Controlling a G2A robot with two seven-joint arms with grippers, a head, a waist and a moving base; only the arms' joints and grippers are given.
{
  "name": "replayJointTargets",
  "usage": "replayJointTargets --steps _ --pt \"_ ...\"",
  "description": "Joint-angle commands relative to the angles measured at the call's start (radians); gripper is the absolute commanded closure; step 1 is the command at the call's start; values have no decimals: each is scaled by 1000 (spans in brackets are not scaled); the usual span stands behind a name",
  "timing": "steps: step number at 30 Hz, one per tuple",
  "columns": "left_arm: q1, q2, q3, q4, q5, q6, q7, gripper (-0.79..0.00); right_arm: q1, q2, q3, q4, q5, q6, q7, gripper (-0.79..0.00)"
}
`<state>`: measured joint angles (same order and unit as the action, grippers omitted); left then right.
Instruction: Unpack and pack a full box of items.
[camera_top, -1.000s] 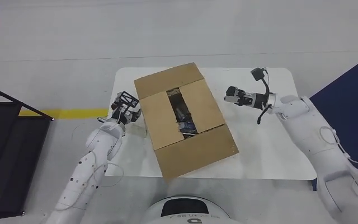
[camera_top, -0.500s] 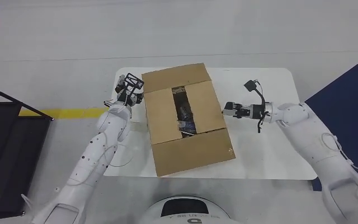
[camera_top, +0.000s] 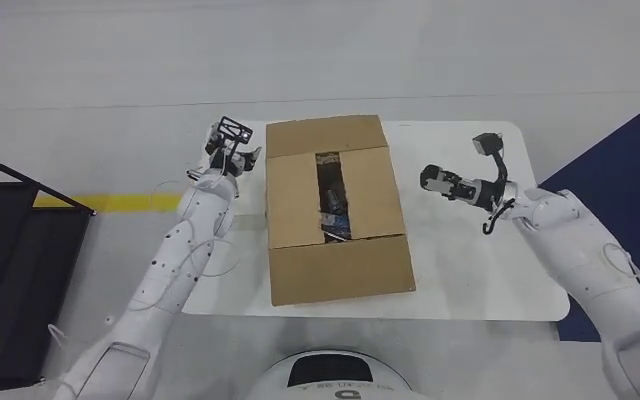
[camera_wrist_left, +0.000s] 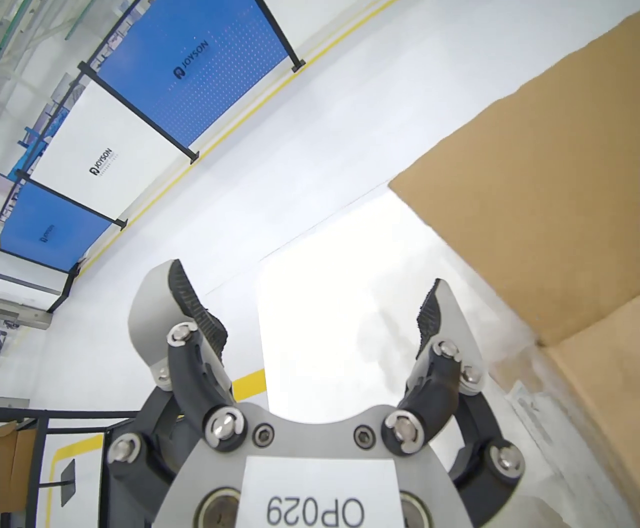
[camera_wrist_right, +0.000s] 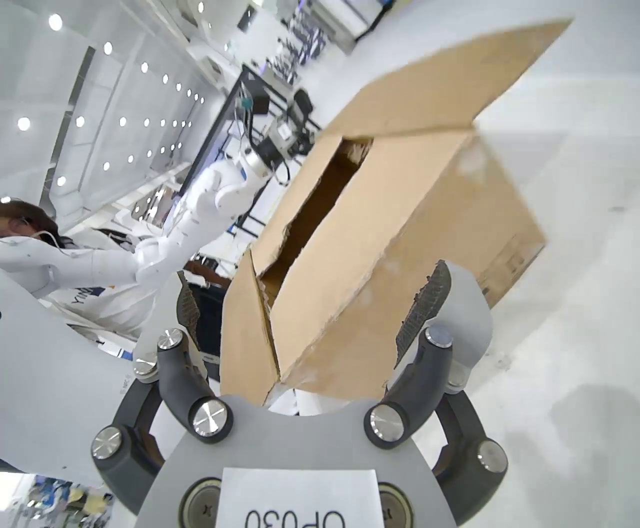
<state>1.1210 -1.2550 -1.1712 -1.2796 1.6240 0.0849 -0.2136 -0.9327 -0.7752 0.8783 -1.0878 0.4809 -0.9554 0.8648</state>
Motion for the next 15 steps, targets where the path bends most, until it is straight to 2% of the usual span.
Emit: replayJointTargets --steps 1,4,9,12,15 --pt "65 12 -45 -46 -19 -35 29 -785 14 -2 -13 -52 -23 -5 -5 -785" --pt "180 35 -129 -122 -53 -132 93 -785 62 -18 -63 -121 -44 44 44 -785" --pt "360 65 -288 -223 -158 -261 203 -785 68 -20 -65 -118 -37 44 44 -785" --pt "432 75 -355 -252 -211 -322 253 -785 67 -21 -65 -128 -53 58 36 -785" --pt "468 82 -398 -249 -230 -373 279 -785 87 -35 -92 -239 -160 178 24 -785"
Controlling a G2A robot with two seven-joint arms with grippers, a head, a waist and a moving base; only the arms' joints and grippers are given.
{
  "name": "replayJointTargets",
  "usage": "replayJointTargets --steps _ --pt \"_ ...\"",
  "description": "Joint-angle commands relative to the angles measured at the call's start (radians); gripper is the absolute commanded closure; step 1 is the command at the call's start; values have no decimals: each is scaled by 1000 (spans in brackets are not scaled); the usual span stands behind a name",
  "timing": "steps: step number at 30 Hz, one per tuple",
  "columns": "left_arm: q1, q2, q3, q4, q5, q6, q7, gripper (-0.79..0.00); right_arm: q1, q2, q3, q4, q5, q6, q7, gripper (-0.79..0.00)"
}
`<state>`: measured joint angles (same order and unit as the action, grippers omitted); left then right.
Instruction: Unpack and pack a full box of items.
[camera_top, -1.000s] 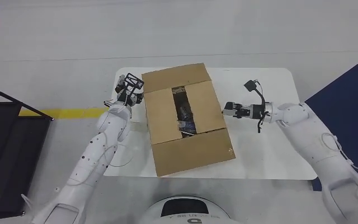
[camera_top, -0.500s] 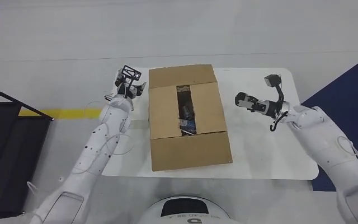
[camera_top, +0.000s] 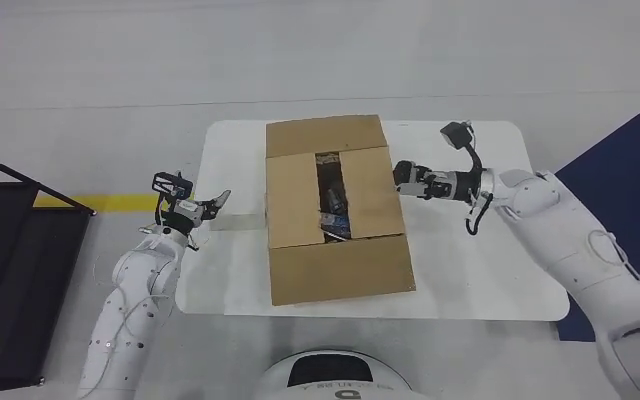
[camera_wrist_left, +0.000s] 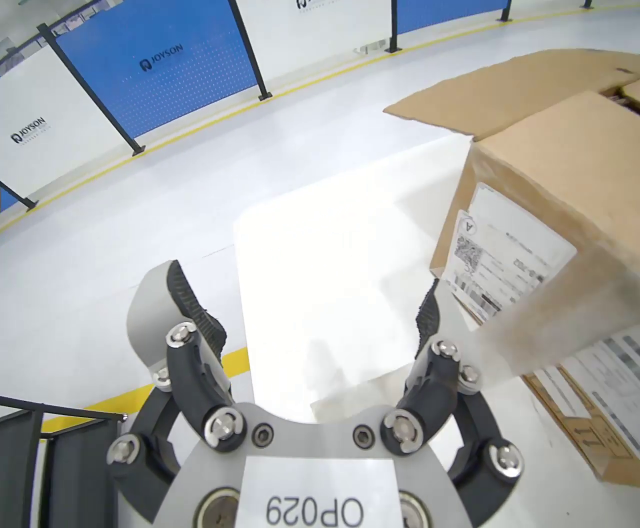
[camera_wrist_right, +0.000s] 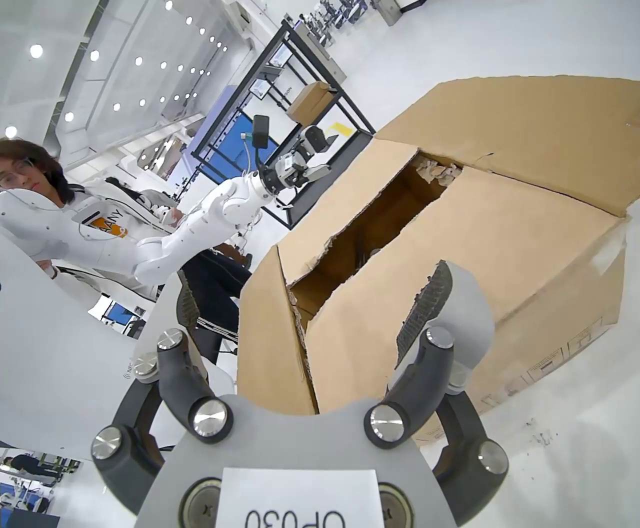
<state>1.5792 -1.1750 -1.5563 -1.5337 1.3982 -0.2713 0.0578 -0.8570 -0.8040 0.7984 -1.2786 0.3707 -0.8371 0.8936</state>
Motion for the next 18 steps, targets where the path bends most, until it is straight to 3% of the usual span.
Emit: replayJointTargets --steps 1,5,13,18 --pt "13 4 -21 10 -4 -26 14 -785 25 -15 -28 -83 -85 108 -8 -785" --pt "25 9 -40 26 -2 -57 63 -785 92 -66 -120 -153 -188 275 -25 -785" --pt "62 20 -112 43 -71 -166 163 -785 210 -199 -316 -71 -276 527 -33 -785" --pt "79 25 -143 33 -79 -172 182 -785 273 -297 -411 17 -265 572 -9 -785"
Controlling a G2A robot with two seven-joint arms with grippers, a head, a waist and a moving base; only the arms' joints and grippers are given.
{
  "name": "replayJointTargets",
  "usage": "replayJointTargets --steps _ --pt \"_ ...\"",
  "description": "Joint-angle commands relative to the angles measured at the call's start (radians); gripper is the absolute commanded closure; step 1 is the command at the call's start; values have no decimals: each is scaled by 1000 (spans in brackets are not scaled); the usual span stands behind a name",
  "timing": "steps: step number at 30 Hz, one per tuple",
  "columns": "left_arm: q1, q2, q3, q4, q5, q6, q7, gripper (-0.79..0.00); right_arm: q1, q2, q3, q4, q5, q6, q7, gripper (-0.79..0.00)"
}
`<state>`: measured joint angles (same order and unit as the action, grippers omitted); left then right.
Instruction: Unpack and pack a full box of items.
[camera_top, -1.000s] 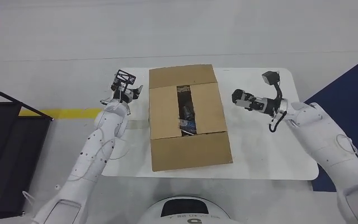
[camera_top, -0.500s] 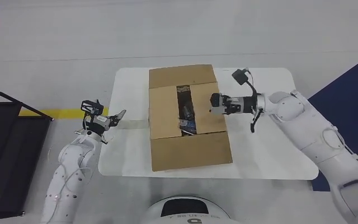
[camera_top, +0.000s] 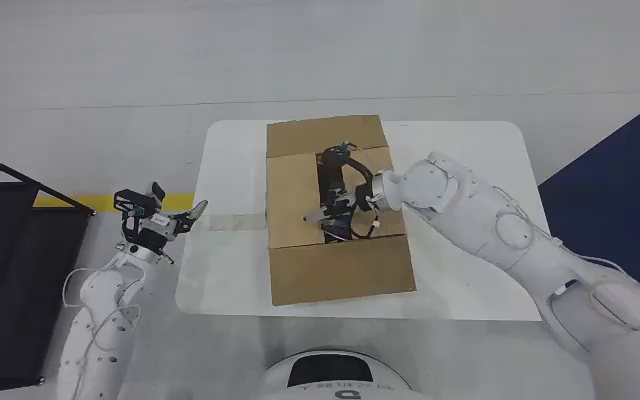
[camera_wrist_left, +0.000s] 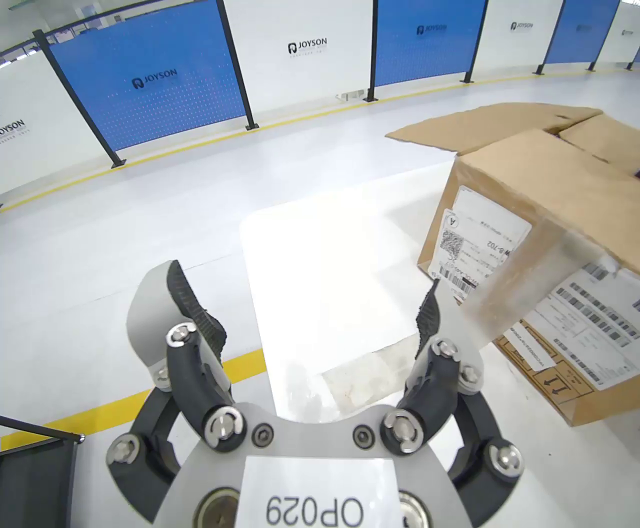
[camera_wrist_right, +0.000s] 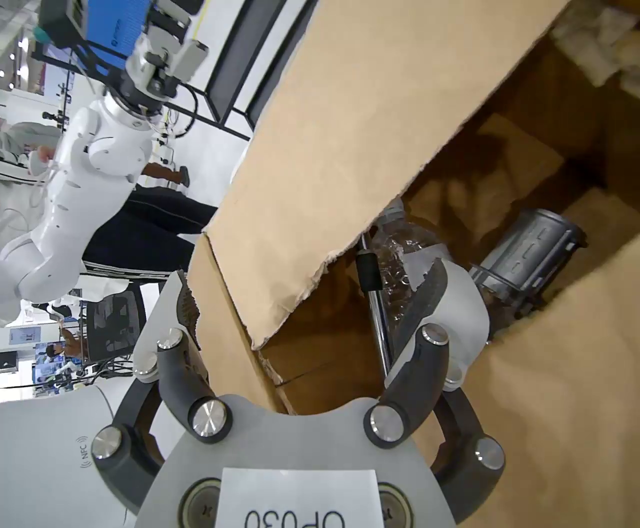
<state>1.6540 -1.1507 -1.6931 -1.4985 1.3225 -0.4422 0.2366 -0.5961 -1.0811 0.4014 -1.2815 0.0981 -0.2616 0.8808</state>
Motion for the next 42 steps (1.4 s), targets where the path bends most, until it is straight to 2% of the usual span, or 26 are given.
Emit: replayJointTargets --steps 1,5,8,11,14,20,23,28,32,35,37,40,42 --pt "9 2 -13 -5 -6 -2 7 -785 18 -37 -23 34 43 -29 20 -785" --pt "29 4 -38 -17 -24 -3 18 -785 38 -87 1 125 253 -203 65 -785" --pt "47 5 -58 -29 -36 0 33 -785 21 -98 40 162 422 -359 124 -785" --pt "58 5 -75 -38 -47 25 44 -785 11 -105 57 165 497 -430 193 -785" --pt "46 4 -69 -53 -45 58 28 -785 18 -132 20 116 444 -405 213 -785" --pt "59 1 -84 -117 -91 69 36 -785 60 -211 -47 56 317 -387 148 -785" --pt "70 1 -94 -134 -109 67 30 -785 75 -253 -93 55 191 -315 94 -785" --pt "86 0 -85 -199 -138 28 17 -785 92 -323 -135 161 153 -219 63 -785" --pt "114 1 -69 -296 -107 -5 -10 -785 107 -357 -121 251 197 -273 83 -785" --pt "98 2 -19 -320 0 24 -73 -785 107 -358 -89 284 209 -346 80 -785" --pt "64 1 37 -301 104 55 -143 -785 102 -344 -57 291 207 -397 76 -785" --pt "-5 -3 126 -231 234 110 -196 -785 75 -299 19 285 190 -486 48 -785" --pt "-44 -8 171 -180 278 146 -218 -785 40 -253 95 266 167 -540 20 -785"
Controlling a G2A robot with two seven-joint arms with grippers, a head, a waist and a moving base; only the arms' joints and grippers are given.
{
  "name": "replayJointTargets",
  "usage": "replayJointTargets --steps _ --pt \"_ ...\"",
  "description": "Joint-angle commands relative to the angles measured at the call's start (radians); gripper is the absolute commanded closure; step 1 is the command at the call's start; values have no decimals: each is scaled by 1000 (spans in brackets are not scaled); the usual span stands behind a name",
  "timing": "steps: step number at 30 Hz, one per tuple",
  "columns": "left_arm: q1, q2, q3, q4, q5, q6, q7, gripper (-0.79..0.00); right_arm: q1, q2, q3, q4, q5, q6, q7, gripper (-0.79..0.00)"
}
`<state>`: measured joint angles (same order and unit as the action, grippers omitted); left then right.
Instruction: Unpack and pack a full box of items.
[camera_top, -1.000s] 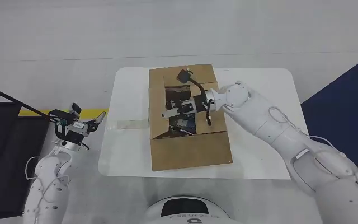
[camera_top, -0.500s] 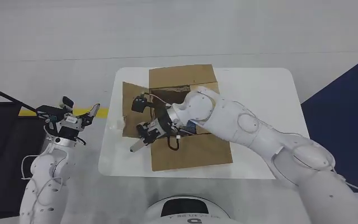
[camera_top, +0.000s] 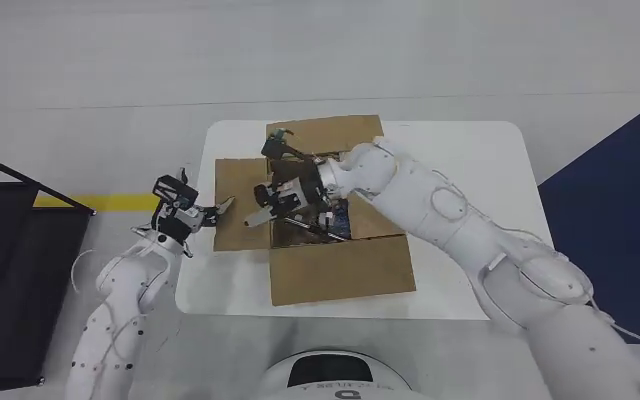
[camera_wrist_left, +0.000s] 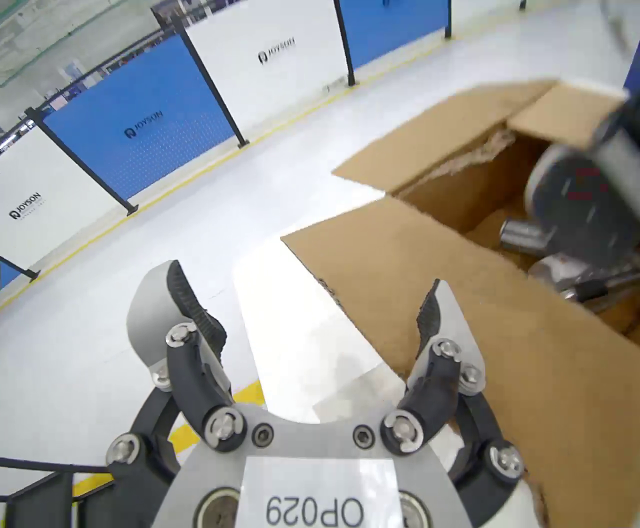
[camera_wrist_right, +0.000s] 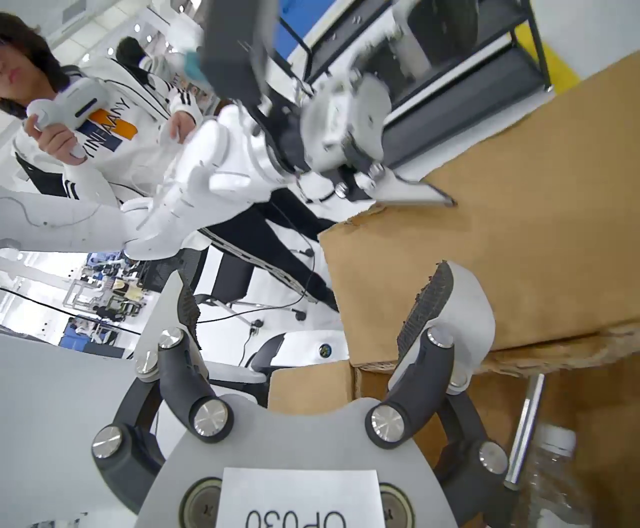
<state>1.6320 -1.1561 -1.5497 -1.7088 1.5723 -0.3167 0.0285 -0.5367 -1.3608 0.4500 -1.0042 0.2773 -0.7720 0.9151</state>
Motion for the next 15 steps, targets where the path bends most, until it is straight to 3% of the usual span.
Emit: replayJointTargets --steps 1,4,9,15 --pt "-39 -4 48 50 54 32 -19 -785 -45 53 90 -29 -29 -52 -27 -785" --pt "-86 -9 104 110 133 67 -61 -785 -160 144 262 -105 -81 -106 -80 -785" --pt "-166 -24 190 196 174 119 -118 -785 -459 285 619 -268 -133 -126 -142 -785" --pt "-234 -42 260 243 170 154 -163 -785 -786 363 940 -394 -147 -132 -248 -785"
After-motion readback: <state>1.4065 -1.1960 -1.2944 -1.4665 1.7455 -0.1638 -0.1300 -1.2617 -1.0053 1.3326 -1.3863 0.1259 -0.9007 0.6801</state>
